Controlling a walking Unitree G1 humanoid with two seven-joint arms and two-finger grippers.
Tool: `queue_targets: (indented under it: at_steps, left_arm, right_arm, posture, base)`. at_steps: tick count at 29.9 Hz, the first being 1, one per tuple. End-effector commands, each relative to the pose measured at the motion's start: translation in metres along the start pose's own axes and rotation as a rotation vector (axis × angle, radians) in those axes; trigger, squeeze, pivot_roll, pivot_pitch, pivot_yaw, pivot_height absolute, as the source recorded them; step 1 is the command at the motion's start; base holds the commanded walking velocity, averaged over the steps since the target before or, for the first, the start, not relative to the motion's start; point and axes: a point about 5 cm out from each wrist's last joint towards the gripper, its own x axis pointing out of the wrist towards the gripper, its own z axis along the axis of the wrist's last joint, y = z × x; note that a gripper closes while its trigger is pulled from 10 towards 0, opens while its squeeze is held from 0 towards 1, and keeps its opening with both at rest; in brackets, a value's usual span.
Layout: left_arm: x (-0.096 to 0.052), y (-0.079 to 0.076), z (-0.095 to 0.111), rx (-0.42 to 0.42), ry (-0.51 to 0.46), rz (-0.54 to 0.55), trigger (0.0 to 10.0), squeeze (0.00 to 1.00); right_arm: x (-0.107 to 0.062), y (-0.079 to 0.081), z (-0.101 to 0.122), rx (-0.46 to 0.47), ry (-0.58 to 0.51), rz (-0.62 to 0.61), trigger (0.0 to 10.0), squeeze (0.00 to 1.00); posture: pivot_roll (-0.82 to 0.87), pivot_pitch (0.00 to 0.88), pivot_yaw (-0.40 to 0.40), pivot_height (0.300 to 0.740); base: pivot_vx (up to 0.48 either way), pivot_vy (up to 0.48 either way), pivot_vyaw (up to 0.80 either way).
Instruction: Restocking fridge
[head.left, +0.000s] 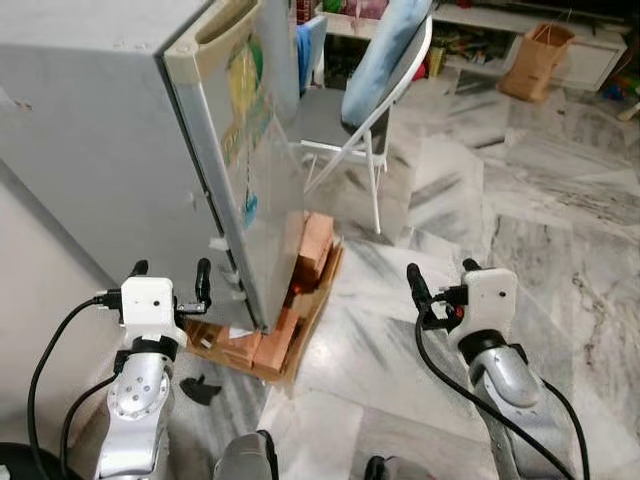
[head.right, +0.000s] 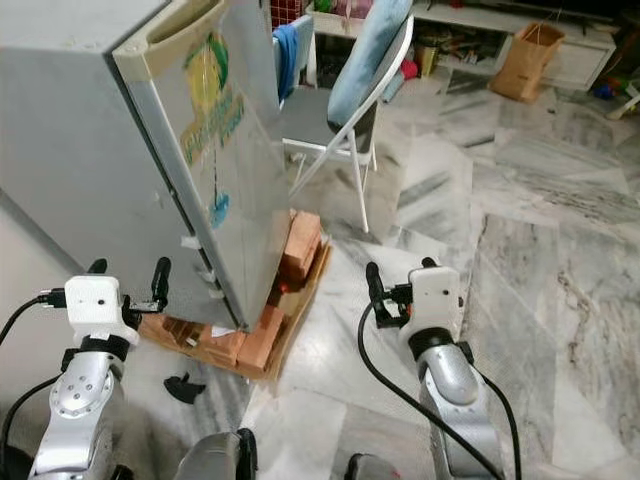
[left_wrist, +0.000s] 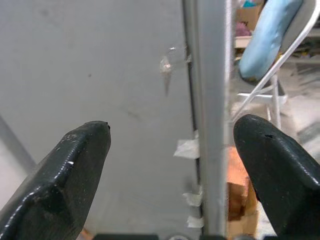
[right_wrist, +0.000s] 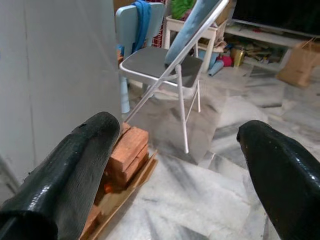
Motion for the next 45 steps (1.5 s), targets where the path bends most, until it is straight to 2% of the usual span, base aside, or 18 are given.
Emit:
queue_targets:
  at_steps: [1,4,9,15,21,37,45]
  left_arm:
    - [0.003,-0.008,-0.003,0.009,0.010,-0.033,10.0,0.00]
    - [0.015,-0.018,-0.001,0.018,-0.003,-0.073,10.0,0.00]
    - [0.029,-0.013,0.004,0.018,-0.012,-0.066,10.0,0.00]
    - [0.022,-0.012,-0.001,0.016,0.008,-0.086,10.0,0.00]
    - [0.010,-0.016,-0.010,0.026,0.036,-0.114,10.0,0.00]
    - [0.016,-0.019,-0.003,0.028,0.006,-0.129,10.0,0.00]
    - [0.014,-0.026,-0.002,0.020,-0.001,-0.146,10.0,0.00]
  right_arm:
    - [0.006,-0.002,0.003,-0.013,-0.026,-0.024,10.0,0.00]
    - [0.014,-0.001,0.004,-0.029,-0.045,-0.015,10.0,0.00]
    - [0.022,-0.005,0.007,-0.035,-0.073,-0.035,10.0,0.00]
    - [0.018,-0.004,0.003,-0.022,-0.051,-0.030,10.0,0.00]
    - [0.015,-0.003,0.001,-0.009,-0.043,-0.014,10.0,0.00]
    - [0.018,0.003,0.006,-0.006,-0.052,-0.005,10.0,0.00]
    - [0.019,0.004,0.005,-0.008,-0.037,-0.001,10.0,0.00]
  posture:
    - [0.10,0.000,0.031,0.740]
    - [0.10,0.000,0.029,0.740]
    - [0.09,0.000,0.026,0.740]
    - [0.11,0.000,0.016,0.740]
    - [0.12,0.000,0.011,0.740]
    - [0.12,0.013,0.003,0.740]
    - [0.12,0.022,-0.005,0.740]
  base:
    - [0.000,0.000,0.00]
    - [0.000,0.000,0.00]
    - [0.000,0.000,0.00]
    - [0.000,0.000,0.00]
    - [0.000,0.346,-0.71]
    - [0.229,0.344,0.00]
    - [0.000,0.000,-0.35]
